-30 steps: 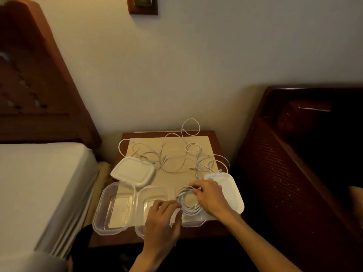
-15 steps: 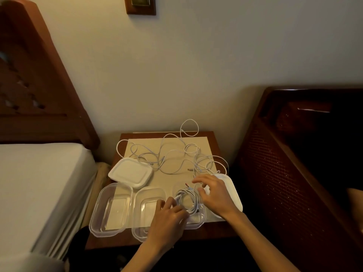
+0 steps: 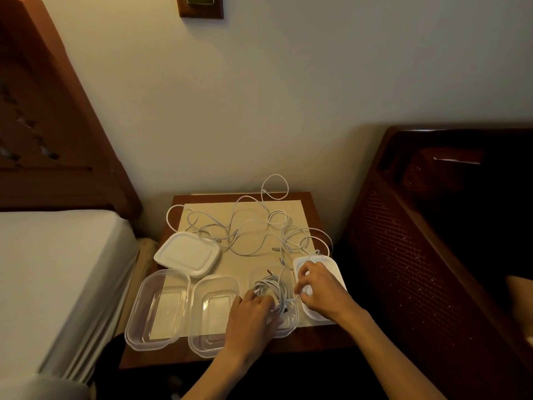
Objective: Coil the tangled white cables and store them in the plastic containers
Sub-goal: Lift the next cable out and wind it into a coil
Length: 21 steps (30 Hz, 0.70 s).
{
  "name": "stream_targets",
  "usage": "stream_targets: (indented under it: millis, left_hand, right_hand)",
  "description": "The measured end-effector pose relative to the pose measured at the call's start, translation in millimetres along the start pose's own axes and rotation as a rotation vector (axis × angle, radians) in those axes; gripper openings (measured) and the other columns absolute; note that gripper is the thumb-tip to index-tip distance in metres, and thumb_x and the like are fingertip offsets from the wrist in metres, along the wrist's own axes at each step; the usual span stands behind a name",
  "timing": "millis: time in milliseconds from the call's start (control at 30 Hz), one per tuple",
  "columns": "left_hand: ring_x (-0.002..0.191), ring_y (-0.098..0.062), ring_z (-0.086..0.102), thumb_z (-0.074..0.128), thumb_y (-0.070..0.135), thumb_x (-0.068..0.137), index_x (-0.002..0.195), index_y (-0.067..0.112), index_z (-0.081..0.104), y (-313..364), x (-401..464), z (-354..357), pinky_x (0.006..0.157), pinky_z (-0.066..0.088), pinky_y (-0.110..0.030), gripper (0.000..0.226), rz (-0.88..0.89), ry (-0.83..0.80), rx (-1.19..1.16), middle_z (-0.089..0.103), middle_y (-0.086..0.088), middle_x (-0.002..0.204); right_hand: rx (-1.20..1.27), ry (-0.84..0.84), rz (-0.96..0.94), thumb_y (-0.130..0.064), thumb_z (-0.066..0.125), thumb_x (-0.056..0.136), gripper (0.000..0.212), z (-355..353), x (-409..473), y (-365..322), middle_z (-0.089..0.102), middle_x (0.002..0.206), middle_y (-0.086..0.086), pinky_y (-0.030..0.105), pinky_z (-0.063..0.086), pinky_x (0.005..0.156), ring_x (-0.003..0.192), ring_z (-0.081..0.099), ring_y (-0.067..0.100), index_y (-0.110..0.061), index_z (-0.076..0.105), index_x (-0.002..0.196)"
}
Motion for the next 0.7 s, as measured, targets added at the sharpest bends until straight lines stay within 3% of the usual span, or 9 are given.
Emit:
stream_targets:
  millis: [167, 233, 333, 400, 500, 567, 700]
  left_hand:
    - [0.104, -0.015, 0.054, 0.059, 0.041, 0.086, 0.100, 0.031, 0.066, 0, -1, 4, 0.074, 0.038, -0.028, 0.018, 0.001, 0.007, -0.027, 0.063, 0.014, 0.106]
    - [0.094, -0.013, 0.056, 0.062, 0.040, 0.083, 0.091, 0.031, 0.068, -2, 0, 8, 0.067, 0.040, -0.027, 0.013, -0.004, -0.022, -0.028, 0.064, 0.016, 0.095]
    - [0.079, -0.013, 0.061, 0.065, 0.039, 0.075, 0.077, 0.031, 0.064, -2, 0, 8, 0.057, 0.038, -0.025, 0.008, 0.023, 0.017, -0.013, 0.066, 0.016, 0.078]
    - [0.092, -0.018, 0.061, 0.056, 0.038, 0.084, 0.086, 0.029, 0.063, 1, 1, 9, 0.065, 0.039, -0.030, 0.012, 0.042, 0.007, 0.010, 0.069, 0.011, 0.090]
    - [0.118, -0.025, 0.046, 0.039, 0.033, 0.097, 0.108, 0.024, 0.061, 6, 7, 9, 0.084, 0.034, -0.038, 0.026, 0.079, -0.059, 0.174, 0.063, 0.001, 0.117]
    - [0.122, -0.027, 0.041, 0.038, 0.028, 0.098, 0.114, 0.019, 0.061, 8, 14, 11, 0.087, 0.034, -0.039, 0.029, 0.085, -0.124, 0.254, 0.061, -0.003, 0.121]
    - [0.120, -0.029, 0.043, 0.042, 0.017, 0.096, 0.111, 0.013, 0.065, 11, 20, 12, 0.087, 0.038, -0.041, 0.028, 0.084, -0.199, 0.310, 0.062, -0.008, 0.117]
  right_hand:
    - [0.103, -0.066, -0.047, -0.014, 0.054, 0.096, 0.016, -2, 4, 5, 0.051, 0.114, -0.010, 0.018, 0.039, 0.096, 0.108, 0.042, 0.006, -0.029, 0.059, 0.096]
    - [0.221, 0.022, -0.027, -0.013, 0.047, 0.099, 0.017, -10, 5, 6, 0.049, 0.107, -0.013, 0.009, 0.037, 0.084, 0.099, 0.044, 0.000, -0.029, 0.051, 0.097]
    - [0.418, 0.274, 0.063, -0.020, 0.042, 0.102, 0.014, -25, 22, 14, 0.053, 0.105, -0.009, 0.018, 0.046, 0.079, 0.096, 0.052, 0.003, -0.029, 0.051, 0.101]
    - [0.386, 0.416, 0.102, -0.023, 0.044, 0.101, 0.014, -32, 42, 16, 0.056, 0.104, -0.006, 0.026, 0.049, 0.079, 0.094, 0.051, 0.006, -0.029, 0.056, 0.101]
    - [0.241, 0.514, 0.059, -0.018, 0.051, 0.098, 0.015, -38, 72, 1, 0.054, 0.102, -0.007, 0.027, 0.046, 0.076, 0.094, 0.046, 0.009, -0.021, 0.065, 0.098]
    - [0.231, 0.453, 0.021, -0.015, 0.053, 0.096, 0.015, -31, 91, -10, 0.056, 0.101, -0.002, 0.029, 0.050, 0.074, 0.090, 0.053, 0.012, -0.015, 0.068, 0.097]
    - [0.164, 0.131, -0.021, -0.012, 0.058, 0.091, 0.021, 6, 111, -24, 0.070, 0.105, 0.010, 0.040, 0.053, 0.086, 0.095, 0.065, 0.026, -0.010, 0.074, 0.105]
Point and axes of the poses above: each hand's wrist, its own x-axis towards the middle knuckle, its own z-axis out of the palm, y = z × x, the point moved 6 cm from there along x, towards the middle knuckle
